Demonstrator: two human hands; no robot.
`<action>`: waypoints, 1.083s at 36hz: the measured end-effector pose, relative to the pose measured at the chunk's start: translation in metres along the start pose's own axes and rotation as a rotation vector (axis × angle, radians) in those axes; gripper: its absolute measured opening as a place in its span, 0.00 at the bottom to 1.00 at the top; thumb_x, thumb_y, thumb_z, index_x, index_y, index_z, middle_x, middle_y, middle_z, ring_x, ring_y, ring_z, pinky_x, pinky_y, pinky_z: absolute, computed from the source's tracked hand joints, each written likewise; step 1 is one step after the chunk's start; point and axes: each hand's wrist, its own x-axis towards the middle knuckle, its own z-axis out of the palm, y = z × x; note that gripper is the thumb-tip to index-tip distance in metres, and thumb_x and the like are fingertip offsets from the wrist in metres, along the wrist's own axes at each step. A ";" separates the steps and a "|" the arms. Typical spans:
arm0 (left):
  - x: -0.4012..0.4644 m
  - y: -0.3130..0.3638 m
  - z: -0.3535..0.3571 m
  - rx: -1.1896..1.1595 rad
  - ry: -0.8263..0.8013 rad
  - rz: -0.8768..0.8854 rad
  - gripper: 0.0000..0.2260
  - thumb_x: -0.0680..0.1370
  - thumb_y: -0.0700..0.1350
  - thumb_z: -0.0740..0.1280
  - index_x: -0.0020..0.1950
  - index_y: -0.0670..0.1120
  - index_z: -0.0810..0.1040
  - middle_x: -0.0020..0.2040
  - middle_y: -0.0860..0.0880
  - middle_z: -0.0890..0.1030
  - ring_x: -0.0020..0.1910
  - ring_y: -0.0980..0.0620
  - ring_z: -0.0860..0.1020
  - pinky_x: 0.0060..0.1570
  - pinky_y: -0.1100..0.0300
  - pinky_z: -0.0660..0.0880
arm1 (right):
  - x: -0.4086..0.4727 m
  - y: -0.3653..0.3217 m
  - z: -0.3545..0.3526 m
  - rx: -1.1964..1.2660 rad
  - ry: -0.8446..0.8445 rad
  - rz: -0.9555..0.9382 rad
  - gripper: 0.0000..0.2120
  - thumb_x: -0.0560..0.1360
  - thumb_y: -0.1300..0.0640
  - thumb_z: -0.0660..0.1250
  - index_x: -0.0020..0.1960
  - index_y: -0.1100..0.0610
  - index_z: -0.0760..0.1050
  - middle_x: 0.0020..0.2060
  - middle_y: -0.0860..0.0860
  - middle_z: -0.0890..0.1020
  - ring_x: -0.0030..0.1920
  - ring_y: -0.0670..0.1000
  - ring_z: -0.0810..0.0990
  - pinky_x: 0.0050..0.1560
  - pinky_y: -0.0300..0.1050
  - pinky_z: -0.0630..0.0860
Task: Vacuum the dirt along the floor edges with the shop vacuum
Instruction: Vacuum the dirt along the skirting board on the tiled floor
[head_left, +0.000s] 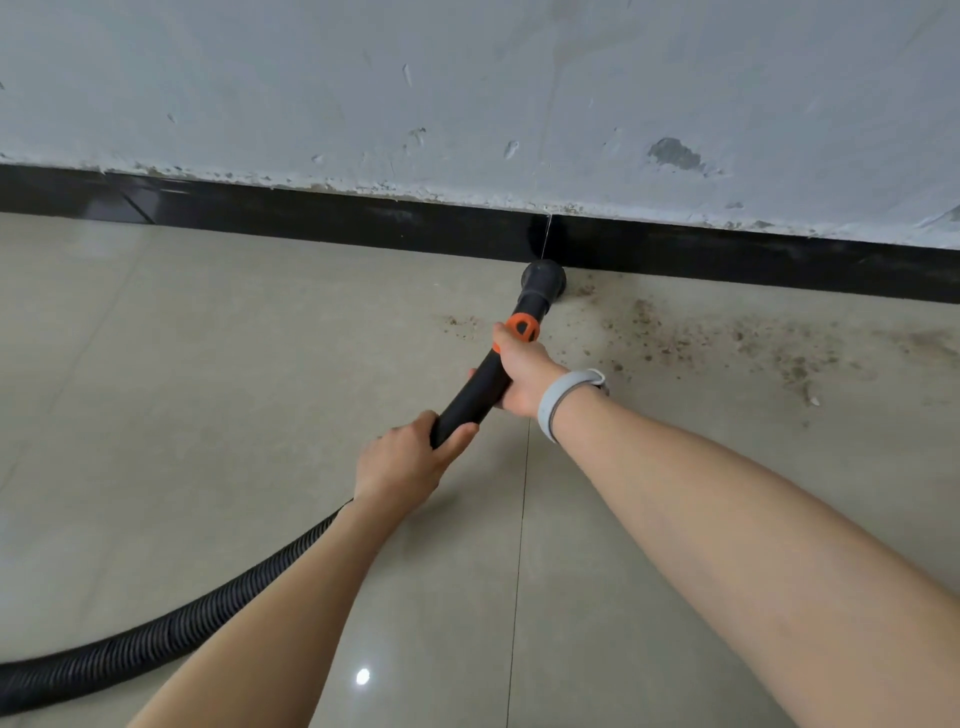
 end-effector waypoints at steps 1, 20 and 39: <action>0.004 0.002 -0.001 0.001 -0.001 0.001 0.21 0.78 0.65 0.53 0.41 0.48 0.66 0.35 0.49 0.75 0.39 0.44 0.77 0.35 0.55 0.67 | 0.002 -0.004 0.000 0.007 -0.002 0.003 0.19 0.79 0.50 0.63 0.65 0.58 0.63 0.54 0.57 0.75 0.49 0.57 0.80 0.51 0.54 0.80; -0.013 -0.025 0.009 -0.103 0.123 -0.091 0.20 0.77 0.65 0.54 0.42 0.48 0.67 0.33 0.49 0.77 0.36 0.44 0.77 0.31 0.55 0.65 | -0.003 0.012 0.025 -0.045 -0.088 0.005 0.16 0.80 0.49 0.61 0.61 0.58 0.64 0.57 0.58 0.74 0.52 0.57 0.78 0.33 0.46 0.77; -0.085 -0.093 0.004 -0.355 0.283 -0.327 0.25 0.75 0.65 0.55 0.40 0.44 0.74 0.34 0.47 0.81 0.36 0.45 0.78 0.40 0.50 0.74 | -0.040 0.079 0.104 -0.098 -0.283 0.080 0.11 0.77 0.51 0.65 0.51 0.57 0.66 0.34 0.54 0.74 0.31 0.55 0.77 0.47 0.53 0.78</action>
